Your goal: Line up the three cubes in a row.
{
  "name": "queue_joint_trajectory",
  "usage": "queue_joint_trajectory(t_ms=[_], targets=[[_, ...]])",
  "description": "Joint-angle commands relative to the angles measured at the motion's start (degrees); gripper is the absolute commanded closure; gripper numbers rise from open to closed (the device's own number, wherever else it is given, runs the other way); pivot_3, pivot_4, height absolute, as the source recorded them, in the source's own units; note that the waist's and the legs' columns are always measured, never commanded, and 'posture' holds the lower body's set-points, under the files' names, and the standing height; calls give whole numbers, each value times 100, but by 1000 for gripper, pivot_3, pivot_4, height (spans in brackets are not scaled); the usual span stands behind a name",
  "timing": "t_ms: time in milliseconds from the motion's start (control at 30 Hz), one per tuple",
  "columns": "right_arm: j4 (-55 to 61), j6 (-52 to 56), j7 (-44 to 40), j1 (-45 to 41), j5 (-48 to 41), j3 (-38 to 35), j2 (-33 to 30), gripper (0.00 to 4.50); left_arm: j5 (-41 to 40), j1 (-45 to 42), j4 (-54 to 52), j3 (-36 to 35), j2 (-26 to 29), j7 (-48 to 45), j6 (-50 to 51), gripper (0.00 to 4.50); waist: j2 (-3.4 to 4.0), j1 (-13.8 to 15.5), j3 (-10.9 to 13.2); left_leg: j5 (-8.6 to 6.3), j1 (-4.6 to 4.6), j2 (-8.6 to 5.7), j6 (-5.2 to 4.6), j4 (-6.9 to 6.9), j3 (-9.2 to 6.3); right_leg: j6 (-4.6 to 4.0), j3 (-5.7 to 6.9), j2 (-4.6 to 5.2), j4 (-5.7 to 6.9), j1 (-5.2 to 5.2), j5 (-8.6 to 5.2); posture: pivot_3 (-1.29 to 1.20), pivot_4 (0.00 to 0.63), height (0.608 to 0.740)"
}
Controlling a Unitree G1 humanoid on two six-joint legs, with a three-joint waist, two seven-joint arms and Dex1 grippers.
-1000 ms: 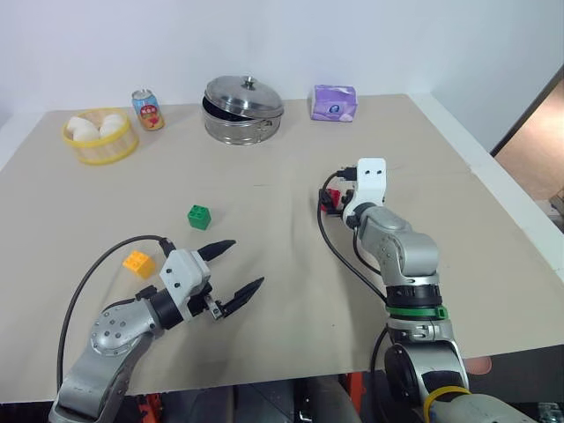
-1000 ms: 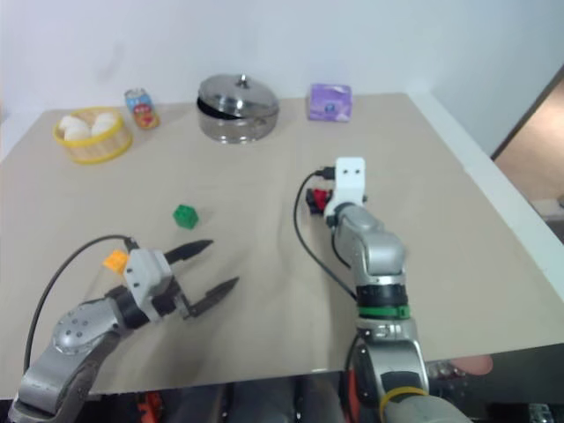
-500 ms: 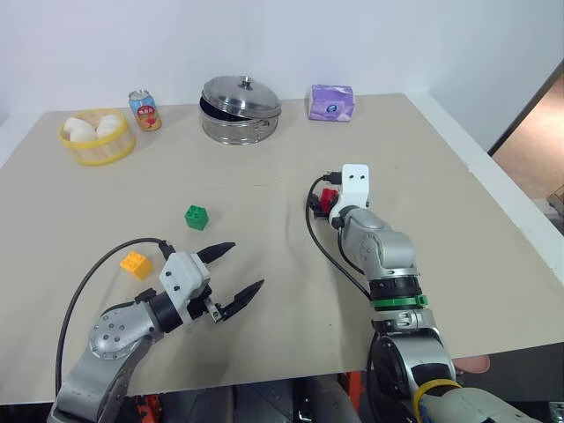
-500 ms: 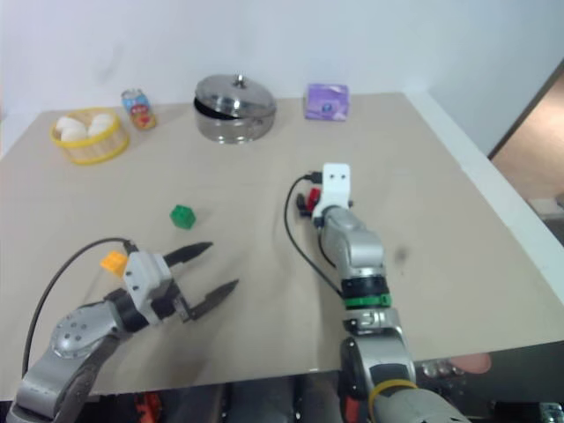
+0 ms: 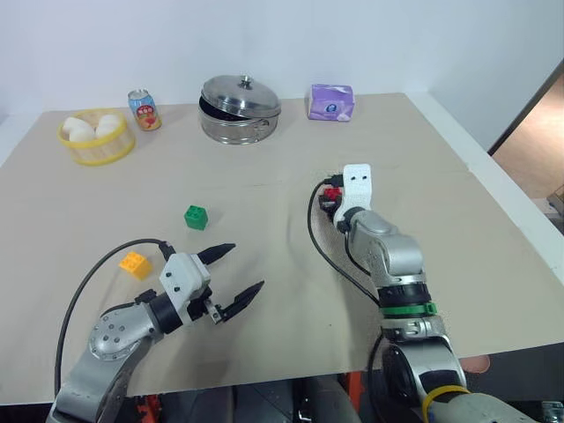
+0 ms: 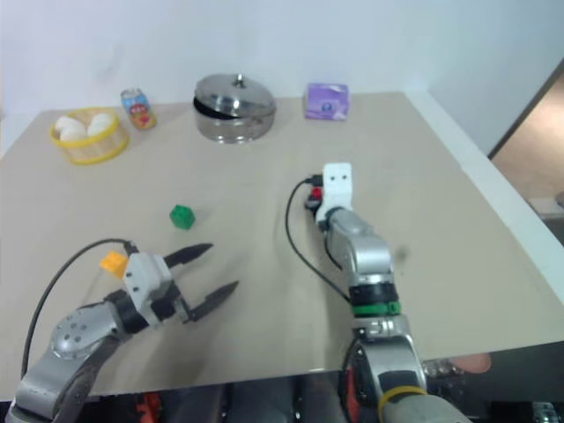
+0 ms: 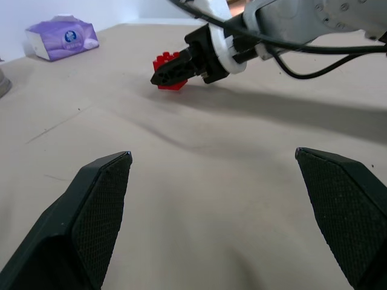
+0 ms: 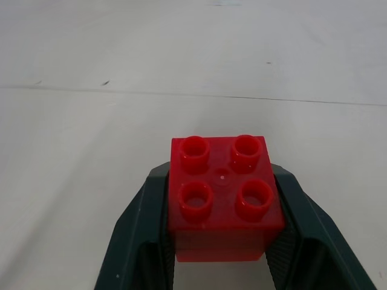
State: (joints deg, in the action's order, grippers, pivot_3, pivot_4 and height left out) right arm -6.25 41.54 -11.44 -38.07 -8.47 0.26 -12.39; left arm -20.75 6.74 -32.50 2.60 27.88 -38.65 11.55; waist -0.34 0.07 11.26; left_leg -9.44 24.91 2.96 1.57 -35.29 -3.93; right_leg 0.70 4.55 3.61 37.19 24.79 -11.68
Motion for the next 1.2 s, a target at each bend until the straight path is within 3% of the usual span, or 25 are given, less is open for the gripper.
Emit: queue_joint_trajectory(t_ms=[33,167,300,467,900,1200], targets=[[865,70,-1053,75,-406,218,-439,3215,-286,55,-235,-119,117,-196,6,0,0,-1,0,0,3,0,0,0,0,-1,-1,-1,0,4,1,0,150,740],[1648,39,-3002,320,-1014,718,-1501,3215,-643,139,-258,-224,362,-592,97,0,0,2,0,-1,17,5,-1,0,3,-5,-9,-11,0,21,3,0,150,740],[1629,-719,-4739,279,-1129,1206,-2323,3215,-770,141,-172,-271,574,-858,101,0,3,-14,3,-3,13,14,-1,-2,7,-14,-9,-18,0,25,5,0,150,740],[966,-1660,-5842,32,-1185,1446,-2316,3215,-795,176,-167,-284,596,-886,77,0,0,-25,3,-4,12,15,1,-9,12,-12,-12,-17,0,25,8,0,150,740],[-1119,-3463,-6853,-768,-336,1895,-1757,3215,-825,444,-397,-339,662,-844,151,0,-1,-23,3,-4,11,15,3,-9,21,-10,-24,-22,0,27,15,0,150,740],[-1924,-4190,-7290,-974,0,1960,-1621,3215,-827,500,-462,-402,690,-774,197,0,-1,-22,4,-4,-1,15,3,-8,55,2,-64,-26,0,29,22,0,150,740]])
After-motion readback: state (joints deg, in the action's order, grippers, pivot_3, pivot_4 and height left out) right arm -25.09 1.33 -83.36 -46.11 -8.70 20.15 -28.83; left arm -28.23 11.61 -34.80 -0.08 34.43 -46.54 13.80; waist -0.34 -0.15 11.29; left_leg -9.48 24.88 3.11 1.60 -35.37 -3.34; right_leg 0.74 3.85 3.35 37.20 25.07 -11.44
